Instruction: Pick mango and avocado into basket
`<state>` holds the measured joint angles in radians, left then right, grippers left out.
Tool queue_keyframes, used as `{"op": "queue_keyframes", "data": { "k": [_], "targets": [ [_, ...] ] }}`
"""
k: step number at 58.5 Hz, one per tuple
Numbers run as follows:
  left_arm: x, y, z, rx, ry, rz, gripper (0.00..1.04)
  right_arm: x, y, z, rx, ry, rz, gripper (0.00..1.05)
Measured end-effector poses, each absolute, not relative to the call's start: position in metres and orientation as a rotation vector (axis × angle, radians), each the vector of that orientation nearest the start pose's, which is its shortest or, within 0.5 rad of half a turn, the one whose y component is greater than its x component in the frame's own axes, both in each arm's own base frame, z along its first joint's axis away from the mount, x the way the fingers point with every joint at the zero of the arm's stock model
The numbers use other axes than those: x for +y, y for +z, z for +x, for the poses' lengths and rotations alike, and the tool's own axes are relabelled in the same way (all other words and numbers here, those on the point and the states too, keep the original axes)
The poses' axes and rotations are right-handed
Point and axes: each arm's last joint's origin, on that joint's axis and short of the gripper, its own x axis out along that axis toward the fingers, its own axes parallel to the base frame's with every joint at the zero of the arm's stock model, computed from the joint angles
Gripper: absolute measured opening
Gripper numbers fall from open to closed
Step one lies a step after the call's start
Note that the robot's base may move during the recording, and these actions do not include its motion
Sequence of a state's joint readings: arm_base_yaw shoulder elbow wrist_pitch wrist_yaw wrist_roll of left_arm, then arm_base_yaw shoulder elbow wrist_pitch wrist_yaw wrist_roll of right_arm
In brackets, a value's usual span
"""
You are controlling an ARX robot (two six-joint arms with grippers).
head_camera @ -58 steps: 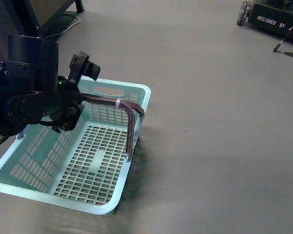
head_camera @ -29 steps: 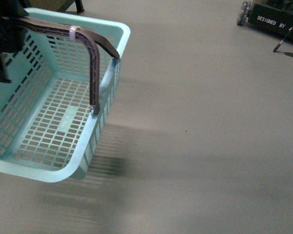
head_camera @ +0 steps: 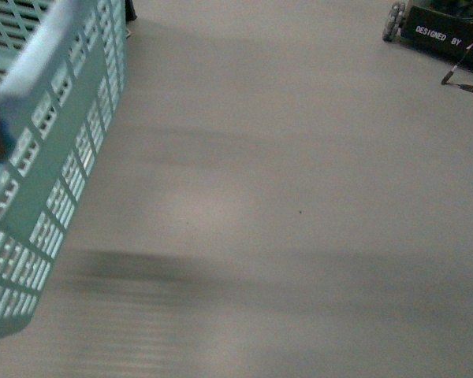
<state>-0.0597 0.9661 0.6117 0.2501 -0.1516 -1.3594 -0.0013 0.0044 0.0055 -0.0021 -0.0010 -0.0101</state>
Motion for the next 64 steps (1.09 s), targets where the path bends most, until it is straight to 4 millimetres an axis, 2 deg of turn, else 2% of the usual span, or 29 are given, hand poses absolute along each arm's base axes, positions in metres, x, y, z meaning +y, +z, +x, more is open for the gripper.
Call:
{"op": "queue_keyframes", "data": {
  "k": [11, 24, 64],
  "targets": [
    [-0.004, 0.305, 0.185, -0.012, 0.122, -1.378, 0.06, 0.0, 0.165, 0.098, 0.001, 0.0, -0.01, 0.97],
    [-0.003, 0.324, 0.164, -0.023, 0.117, -1.378, 0.06, 0.0, 0.165, 0.098, 0.001, 0.0, -0.01, 0.97],
    [-0.001, 0.325, 0.161, -0.021, 0.142, -1.335, 0.06, 0.0, 0.165, 0.098, 0.001, 0.0, -0.01, 0.97]
  ]
}}
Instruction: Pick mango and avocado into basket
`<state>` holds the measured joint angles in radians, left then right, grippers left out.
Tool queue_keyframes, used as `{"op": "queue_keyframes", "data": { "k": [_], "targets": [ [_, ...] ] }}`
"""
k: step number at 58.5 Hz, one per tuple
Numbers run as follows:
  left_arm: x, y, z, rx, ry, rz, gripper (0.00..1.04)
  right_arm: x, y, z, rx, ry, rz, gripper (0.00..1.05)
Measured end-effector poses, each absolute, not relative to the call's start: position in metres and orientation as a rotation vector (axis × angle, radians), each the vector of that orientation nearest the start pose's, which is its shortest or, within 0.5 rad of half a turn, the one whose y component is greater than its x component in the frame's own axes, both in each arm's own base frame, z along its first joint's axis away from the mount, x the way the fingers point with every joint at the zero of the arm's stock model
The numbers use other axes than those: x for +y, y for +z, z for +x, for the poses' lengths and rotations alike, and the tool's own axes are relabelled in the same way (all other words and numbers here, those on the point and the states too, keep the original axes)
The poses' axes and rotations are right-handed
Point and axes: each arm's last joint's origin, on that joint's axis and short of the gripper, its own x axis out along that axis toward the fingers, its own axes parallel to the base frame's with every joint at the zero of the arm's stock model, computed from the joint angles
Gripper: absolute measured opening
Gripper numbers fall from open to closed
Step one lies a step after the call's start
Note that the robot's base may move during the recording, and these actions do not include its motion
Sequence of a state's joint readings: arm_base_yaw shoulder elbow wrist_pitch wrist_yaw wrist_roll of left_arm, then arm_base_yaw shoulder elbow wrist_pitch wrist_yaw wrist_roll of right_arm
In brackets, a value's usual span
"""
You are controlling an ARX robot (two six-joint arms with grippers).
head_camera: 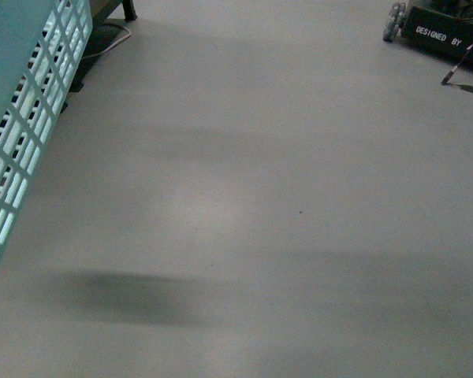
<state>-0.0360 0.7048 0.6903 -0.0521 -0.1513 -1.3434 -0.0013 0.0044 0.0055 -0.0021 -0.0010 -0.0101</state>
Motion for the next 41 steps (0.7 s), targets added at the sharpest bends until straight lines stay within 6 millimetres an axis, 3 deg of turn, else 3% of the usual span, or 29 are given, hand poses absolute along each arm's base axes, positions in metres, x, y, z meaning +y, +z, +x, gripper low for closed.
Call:
{"op": "queue_keyframes", "data": {
  "k": [41],
  "targets": [
    [-0.0013, 0.3251, 0.1608, -0.025, 0.144, -1.335, 0.06, -0.0001, 0.1648, 0.0976, 0.001, 0.0, -0.01, 0.97]
  ]
}}
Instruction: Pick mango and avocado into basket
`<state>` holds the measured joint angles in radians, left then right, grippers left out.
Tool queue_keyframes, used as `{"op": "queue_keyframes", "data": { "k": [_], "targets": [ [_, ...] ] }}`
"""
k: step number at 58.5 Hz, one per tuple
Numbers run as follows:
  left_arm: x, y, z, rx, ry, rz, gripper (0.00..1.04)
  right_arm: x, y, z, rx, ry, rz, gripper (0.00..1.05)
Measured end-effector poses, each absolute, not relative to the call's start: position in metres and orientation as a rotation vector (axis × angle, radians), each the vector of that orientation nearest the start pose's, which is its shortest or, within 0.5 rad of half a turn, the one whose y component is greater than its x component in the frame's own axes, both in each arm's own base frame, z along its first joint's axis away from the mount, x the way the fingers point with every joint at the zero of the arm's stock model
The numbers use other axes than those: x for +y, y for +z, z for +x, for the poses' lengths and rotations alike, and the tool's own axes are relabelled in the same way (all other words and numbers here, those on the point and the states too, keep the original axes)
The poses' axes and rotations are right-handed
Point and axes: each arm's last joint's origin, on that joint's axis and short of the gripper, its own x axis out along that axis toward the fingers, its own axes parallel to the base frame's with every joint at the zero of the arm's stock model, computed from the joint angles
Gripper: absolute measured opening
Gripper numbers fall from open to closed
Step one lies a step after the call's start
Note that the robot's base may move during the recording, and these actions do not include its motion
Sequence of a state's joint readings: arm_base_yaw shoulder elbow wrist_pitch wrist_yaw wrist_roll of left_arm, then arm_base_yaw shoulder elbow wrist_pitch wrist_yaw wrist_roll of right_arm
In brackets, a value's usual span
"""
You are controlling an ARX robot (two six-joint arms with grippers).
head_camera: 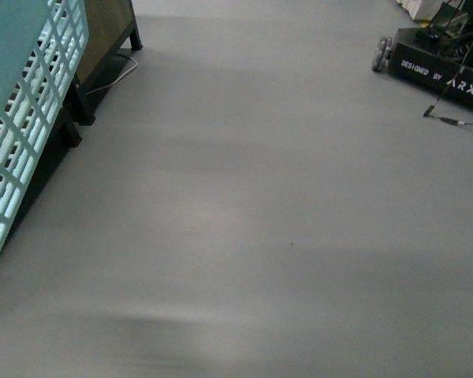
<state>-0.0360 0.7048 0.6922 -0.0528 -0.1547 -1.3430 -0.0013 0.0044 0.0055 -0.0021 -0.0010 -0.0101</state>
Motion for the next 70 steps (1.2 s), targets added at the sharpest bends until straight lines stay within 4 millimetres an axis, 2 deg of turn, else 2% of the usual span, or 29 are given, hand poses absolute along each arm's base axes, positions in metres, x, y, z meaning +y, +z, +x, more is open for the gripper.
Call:
{"op": "queue_keyframes", "data": {
  "k": [70],
  "targets": [
    [-0.0013, 0.3258, 0.1607, -0.026, 0.142, -1.335, 0.06, -0.0001, 0.1648, 0.0976, 0.001, 0.0, -0.01, 0.97]
  ]
}}
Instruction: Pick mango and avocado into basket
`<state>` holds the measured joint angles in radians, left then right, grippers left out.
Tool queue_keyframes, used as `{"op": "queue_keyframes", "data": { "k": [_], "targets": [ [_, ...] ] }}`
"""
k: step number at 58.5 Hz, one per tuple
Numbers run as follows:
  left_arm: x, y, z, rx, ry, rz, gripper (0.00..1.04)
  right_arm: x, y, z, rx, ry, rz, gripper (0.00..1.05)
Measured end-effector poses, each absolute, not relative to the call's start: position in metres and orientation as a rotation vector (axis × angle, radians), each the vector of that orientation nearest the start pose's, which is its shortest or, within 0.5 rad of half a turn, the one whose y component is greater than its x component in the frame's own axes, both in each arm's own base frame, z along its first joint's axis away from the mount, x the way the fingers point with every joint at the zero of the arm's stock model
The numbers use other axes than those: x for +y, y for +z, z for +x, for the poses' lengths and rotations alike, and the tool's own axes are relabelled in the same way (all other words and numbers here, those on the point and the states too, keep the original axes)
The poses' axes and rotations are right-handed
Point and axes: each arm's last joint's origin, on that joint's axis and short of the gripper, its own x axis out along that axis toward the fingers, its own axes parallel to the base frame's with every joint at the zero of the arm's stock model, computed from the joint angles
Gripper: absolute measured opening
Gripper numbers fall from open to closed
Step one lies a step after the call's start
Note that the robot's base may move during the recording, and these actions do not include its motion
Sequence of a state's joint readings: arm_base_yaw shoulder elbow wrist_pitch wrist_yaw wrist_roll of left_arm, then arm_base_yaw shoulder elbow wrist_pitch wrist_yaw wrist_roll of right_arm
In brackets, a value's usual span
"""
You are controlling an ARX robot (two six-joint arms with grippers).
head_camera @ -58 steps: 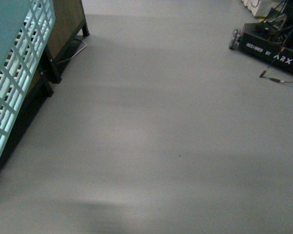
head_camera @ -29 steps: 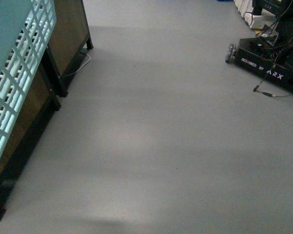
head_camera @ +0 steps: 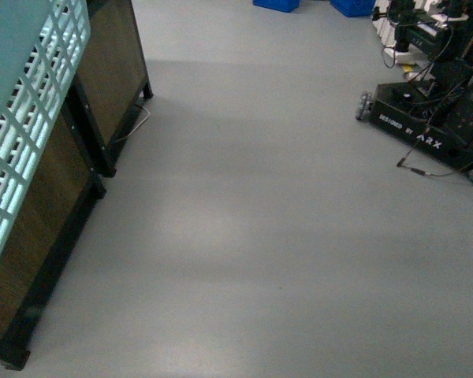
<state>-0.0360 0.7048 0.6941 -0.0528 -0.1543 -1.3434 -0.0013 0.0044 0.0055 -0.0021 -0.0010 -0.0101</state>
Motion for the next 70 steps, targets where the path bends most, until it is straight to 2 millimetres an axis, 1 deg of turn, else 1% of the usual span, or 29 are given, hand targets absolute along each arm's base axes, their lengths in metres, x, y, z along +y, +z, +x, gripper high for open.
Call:
{"op": "queue_keyframes", "data": {
  "k": [70],
  "targets": [
    [-0.002, 0.3283, 0.1591, -0.024, 0.12, -1.344, 0.06, -0.0002, 0.165, 0.0976, 0.0, -0.003, -0.01, 0.97]
  ]
}}
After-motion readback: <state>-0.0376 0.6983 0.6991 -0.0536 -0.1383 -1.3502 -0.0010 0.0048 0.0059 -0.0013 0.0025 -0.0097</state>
